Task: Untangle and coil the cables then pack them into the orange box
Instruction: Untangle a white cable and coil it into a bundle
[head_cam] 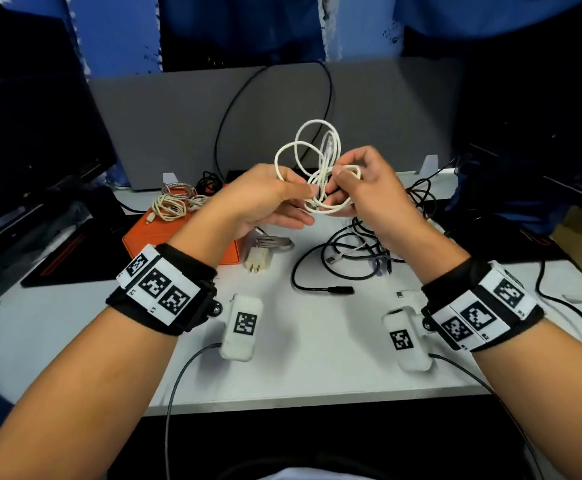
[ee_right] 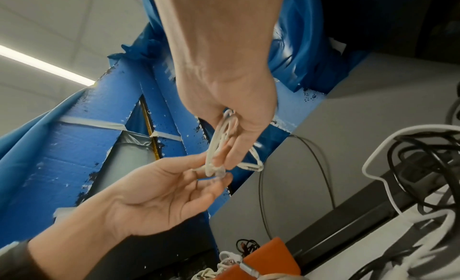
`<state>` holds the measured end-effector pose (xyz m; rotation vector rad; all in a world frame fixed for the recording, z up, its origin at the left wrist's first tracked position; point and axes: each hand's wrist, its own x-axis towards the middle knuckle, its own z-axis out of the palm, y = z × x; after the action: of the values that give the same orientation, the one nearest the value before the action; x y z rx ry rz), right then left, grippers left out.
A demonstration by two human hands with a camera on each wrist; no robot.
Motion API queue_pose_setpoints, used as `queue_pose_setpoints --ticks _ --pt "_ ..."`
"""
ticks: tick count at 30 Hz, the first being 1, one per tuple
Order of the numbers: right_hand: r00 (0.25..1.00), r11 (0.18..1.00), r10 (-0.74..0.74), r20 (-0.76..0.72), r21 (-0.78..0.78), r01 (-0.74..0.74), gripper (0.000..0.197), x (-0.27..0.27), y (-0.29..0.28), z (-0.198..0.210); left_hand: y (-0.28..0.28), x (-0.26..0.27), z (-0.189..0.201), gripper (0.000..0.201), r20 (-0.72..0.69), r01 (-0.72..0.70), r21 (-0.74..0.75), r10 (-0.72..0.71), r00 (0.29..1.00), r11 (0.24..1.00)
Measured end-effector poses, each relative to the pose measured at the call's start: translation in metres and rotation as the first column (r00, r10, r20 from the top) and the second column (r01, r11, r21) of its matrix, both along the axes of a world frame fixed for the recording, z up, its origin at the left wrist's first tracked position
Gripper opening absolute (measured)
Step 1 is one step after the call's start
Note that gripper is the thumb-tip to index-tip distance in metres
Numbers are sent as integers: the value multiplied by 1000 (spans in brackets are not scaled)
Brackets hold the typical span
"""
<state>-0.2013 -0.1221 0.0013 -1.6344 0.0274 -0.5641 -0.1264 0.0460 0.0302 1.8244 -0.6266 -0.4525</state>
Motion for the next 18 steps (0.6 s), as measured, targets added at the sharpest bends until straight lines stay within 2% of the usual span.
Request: queue_pose_setpoints --ticks 2,4,7,10,12,14,16,18 --pt "998 1000 -13 -64 -29 11 18 0 3 -4 -2 2 -2 26 27 -29 -26 30 999 999" --pt "989 987 -75 -125 -150 56 28 1 4 -7 -2 3 -5 23 49 -54 -50 57 997 997" --pt "976 951 -165 -139 -286 120 29 3 5 -8 -1 4 -11 26 -22 -57 -120 55 998 991" --pt "985 970 -88 -147 -237 52 25 2 7 -5 3 6 -18 24 -149 -29 -178 2 989 984" --pt "987 980 24 -160 -191 -55 21 -1 5 -5 6 8 -19 20 -173 -32 -208 -4 985 977" --pt "986 973 70 -151 -208 -101 21 -4 3 -7 8 8 -16 15 -184 -46 -234 3 983 971" --pt "993 962 -9 -115 -274 -23 19 -4 2 -8 9 9 -13 22 -207 -44 -282 -16 978 959" --pt "986 936 -129 -108 -342 85 15 -2 1 -6 10 8 -10 29 -239 -6 -398 -97 966 918"
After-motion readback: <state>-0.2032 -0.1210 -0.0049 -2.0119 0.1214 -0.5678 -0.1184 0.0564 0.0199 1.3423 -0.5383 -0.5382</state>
